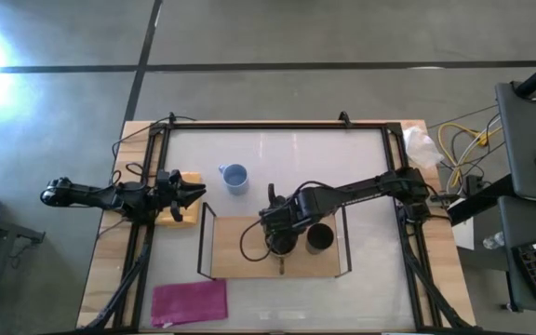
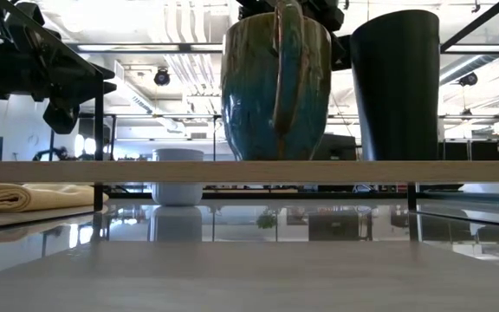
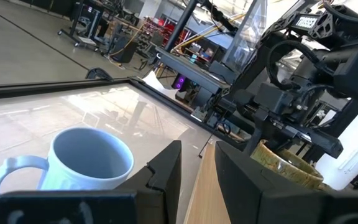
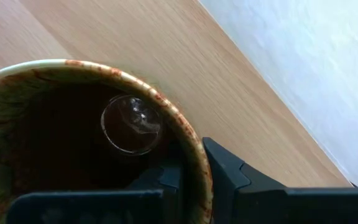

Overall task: Stack small to large cups/mugs on shelf
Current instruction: Put the brown mug on the shelf, then put the blue mug on the shelf

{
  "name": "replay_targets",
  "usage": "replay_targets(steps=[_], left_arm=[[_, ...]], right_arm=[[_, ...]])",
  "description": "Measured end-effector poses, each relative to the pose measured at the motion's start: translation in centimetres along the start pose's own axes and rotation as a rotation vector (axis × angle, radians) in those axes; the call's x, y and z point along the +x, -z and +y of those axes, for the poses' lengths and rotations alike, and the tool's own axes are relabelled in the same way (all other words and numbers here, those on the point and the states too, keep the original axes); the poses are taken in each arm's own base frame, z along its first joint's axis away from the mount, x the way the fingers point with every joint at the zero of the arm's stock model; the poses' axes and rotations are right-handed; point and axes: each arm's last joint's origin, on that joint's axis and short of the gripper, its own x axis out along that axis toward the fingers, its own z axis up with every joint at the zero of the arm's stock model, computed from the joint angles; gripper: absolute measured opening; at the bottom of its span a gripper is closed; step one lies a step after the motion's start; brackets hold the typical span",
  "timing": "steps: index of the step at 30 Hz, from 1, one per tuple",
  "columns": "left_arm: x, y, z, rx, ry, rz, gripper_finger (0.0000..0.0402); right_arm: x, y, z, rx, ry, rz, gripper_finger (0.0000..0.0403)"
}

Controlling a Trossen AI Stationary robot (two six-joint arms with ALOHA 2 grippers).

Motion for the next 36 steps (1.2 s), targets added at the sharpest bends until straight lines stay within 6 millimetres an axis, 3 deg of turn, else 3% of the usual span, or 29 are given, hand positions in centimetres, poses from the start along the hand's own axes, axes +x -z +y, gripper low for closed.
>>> replay_targets(steps=[12,20,36], left_arm=[[0.0,0.0,0.0,0.000,0.000,0.000,0.0084],[0.0,0.0,0.0,0.000,0.000,0.000,0.0084],[0.0,0.0,0.0,0.000,0.000,0.000,0.0084]], right_arm=[[0.0,0.0,0.0,-0.005,0.001,-0.003,0.0097],[-0.6,0.0,0.0,-0.005,-0.020,-0.020,0.0117],[-6.5,-0.3,-0.7,0.014,-0.134,-0.213,0.0142]])
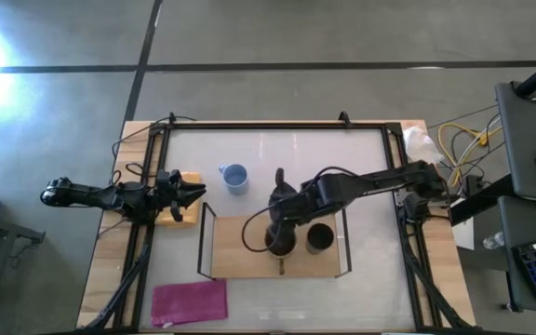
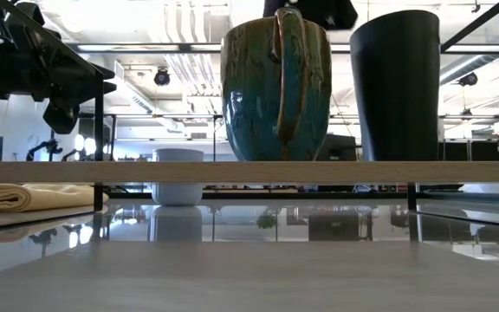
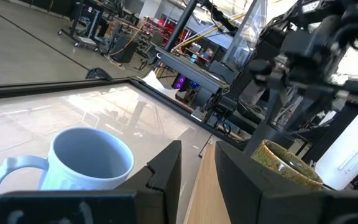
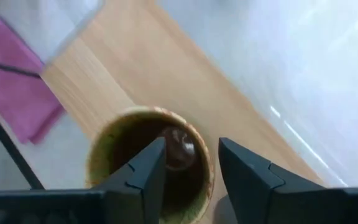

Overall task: Stack small to large cups/mugs on shelf
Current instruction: Put the blue mug on the shelf

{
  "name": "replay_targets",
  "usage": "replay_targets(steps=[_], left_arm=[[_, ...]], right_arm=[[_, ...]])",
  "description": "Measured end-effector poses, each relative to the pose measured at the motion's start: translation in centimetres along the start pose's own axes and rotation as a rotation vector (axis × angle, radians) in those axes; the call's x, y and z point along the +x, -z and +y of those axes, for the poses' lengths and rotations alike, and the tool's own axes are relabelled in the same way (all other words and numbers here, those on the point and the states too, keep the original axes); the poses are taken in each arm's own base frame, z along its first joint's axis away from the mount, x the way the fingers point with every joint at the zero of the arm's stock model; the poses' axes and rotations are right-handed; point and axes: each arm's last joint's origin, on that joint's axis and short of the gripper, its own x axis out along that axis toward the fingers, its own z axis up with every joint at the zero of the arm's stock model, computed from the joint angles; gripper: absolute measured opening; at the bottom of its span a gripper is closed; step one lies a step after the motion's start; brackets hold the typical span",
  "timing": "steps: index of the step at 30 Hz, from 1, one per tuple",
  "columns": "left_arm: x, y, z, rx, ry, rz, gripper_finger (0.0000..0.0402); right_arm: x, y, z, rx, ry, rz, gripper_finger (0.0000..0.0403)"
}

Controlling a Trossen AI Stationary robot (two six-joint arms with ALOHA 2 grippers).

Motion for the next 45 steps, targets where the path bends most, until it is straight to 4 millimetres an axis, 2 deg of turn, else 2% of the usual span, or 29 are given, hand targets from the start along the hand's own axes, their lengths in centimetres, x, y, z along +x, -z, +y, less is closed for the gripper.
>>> replay_targets(steps=[5,17,25,31,35,39,42,45], left_arm=[[0.0,0.0,0.0,0.000,0.000,0.000,0.0084],[0.0,-0.4,-0.2,-0.024,0.014,-0.045,0.0084],[-0.7,-3.5,-1.4,-0.179,0.157,-0.342,0.0084],[-2.6,-6.6,-2.0,-0.346,0.306,-0.662,0.0084],[-3.6,-7.7,-2.1,-0.349,0.336,-0.784,0.0084],[-3.4,-9.2,-2.8,-0.300,0.236,-0.733,0.0084],[-2.2,-9.9,-3.7,-0.165,0.091,-0.463,0.0084],[-1.9,-10.8,-4.2,-0.018,-0.106,-0.153,0.0084]], right_arm=[[-2.0,-1.3,0.3,-0.035,-0.028,-0.099,0.0143],[-5.1,-3.5,0.2,-0.021,-0.079,-0.209,0.0141],[-5.7,-4.8,-0.7,0.018,-0.068,-0.253,0.0134],[-5.6,-5.4,-1.3,0.036,-0.056,-0.255,0.0133],[-5.5,-5.7,-1.6,0.046,-0.051,-0.258,0.0130],[-5.5,-6.0,-2.0,0.058,-0.045,-0.261,0.0131],[-5.5,-6.3,-2.2,0.096,-0.043,-0.261,0.0135],[-5.6,-6.3,-2.7,0.121,-0.015,-0.263,0.0141]])
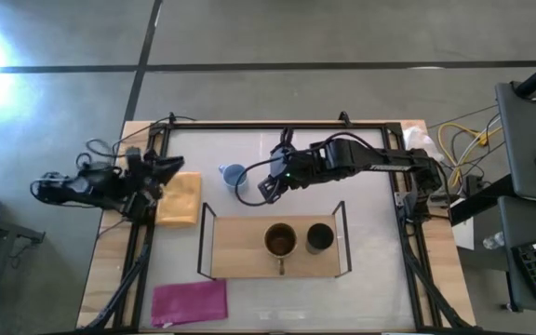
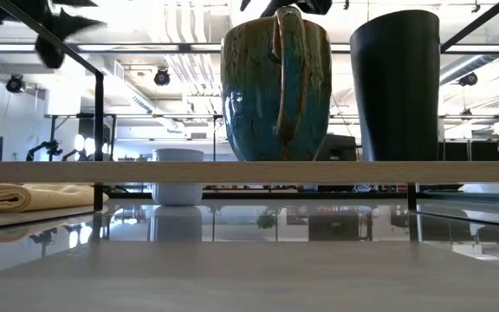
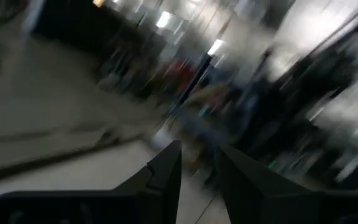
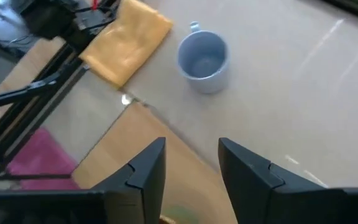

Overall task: Stack small to large cups/mugs on shelf
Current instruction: Put the blue mug on the shelf

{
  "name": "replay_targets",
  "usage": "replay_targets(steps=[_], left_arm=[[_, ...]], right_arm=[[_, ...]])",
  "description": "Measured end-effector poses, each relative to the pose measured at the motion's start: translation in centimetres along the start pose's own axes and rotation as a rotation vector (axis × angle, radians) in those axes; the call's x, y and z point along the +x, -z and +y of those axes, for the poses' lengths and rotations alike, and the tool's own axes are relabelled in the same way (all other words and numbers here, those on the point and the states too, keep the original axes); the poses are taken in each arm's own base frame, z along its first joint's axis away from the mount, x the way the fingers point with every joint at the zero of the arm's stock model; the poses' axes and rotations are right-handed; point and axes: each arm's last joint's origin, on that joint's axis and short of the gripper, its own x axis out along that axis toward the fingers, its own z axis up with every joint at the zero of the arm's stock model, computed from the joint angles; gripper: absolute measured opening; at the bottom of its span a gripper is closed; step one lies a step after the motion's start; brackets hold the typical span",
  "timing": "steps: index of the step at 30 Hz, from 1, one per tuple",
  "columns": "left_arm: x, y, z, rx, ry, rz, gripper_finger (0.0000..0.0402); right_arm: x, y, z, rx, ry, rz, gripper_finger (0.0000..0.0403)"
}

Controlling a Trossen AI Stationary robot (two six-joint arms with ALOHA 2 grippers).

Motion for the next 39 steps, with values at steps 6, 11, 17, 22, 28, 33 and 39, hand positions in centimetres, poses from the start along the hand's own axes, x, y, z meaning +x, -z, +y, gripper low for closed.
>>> replay_targets(steps=[6,11,17,22,28,33,39], left_arm=[[0.9,-1.8,-1.4,0.157,-0.179,0.303,0.0084],[3.6,-1.7,-3.0,0.212,-0.194,0.406,0.0084],[8.2,-1.8,-3.5,0.230,-0.232,0.587,0.0084],[12.7,-3.8,-1.9,0.279,-0.132,0.744,0.0084],[16.0,-5.2,4.3,0.275,-0.174,0.933,0.0084],[16.7,-4.5,6.3,0.307,0.044,1.004,0.0084],[17.9,-2.5,8.1,0.497,-0.012,1.114,0.0084]], right_arm=[[-1.4,0.0,-1.2,0.029,0.103,-0.037,0.0157],[-4.4,-0.1,-3.2,0.078,0.231,-0.132,0.0175],[-7.9,-0.3,-4.6,0.132,0.226,-0.222,0.0195],[-9.1,-0.1,-5.2,0.162,0.226,-0.239,0.0198],[-8.7,1.1,-5.3,0.163,0.300,-0.175,0.0199],[-8.4,2.0,-4.6,0.172,0.310,-0.154,0.0199],[-8.3,3.0,-4.0,0.194,0.298,-0.148,0.0199]])
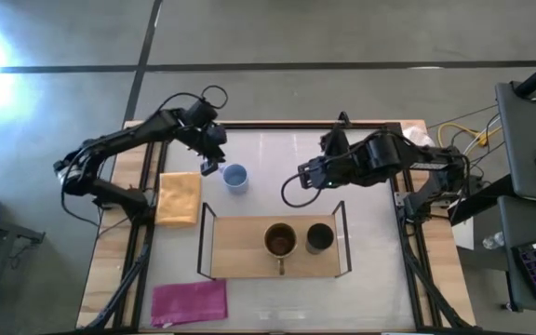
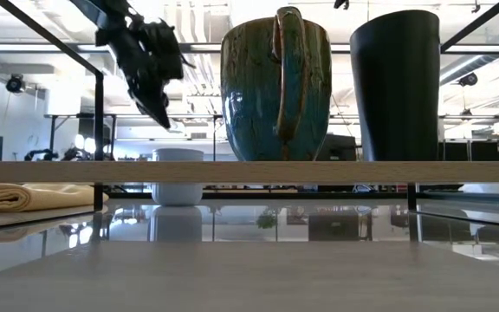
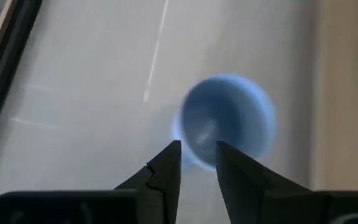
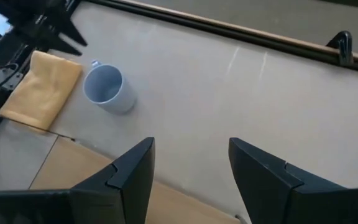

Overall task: Stack small to large cups/mugs on shelf
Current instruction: Put the blue mug on the shelf

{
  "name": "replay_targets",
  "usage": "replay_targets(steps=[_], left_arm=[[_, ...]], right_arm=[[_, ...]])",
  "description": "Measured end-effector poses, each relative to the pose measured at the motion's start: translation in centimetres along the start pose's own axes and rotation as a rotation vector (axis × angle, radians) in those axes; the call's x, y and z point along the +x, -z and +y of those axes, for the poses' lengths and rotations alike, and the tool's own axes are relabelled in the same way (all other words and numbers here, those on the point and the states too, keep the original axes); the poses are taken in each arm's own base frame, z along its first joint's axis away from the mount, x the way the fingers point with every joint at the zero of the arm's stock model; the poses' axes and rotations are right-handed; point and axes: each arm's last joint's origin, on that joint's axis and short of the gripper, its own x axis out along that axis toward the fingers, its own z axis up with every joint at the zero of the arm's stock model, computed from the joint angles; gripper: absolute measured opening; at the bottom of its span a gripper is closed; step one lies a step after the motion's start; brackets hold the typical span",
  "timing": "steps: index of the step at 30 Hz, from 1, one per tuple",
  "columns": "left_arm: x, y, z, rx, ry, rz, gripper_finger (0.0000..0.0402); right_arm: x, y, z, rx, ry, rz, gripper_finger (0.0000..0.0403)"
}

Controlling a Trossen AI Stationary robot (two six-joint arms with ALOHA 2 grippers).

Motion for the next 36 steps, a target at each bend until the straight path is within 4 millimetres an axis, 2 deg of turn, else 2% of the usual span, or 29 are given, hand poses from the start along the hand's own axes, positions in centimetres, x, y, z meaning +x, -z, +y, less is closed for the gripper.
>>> replay_targets(steps=[7,13,27,36], left_arm=[[2.3,-0.5,0.9,0.006,-0.006,0.013,0.0084],[3.7,-0.5,0.6,0.010,0.025,0.056,0.0084],[4.8,-0.5,0.1,0.007,0.009,0.061,0.0084],[6.9,0.5,0.5,-0.015,0.032,0.128,0.0084]], right_arm=[[0.4,0.9,0.2,0.024,0.017,0.012,0.0199],[1.0,1.3,0.2,0.024,0.040,0.019,0.0199],[1.4,1.6,0.2,0.019,0.056,0.024,0.0199],[1.6,1.7,0.2,0.009,0.062,0.025,0.0199]])
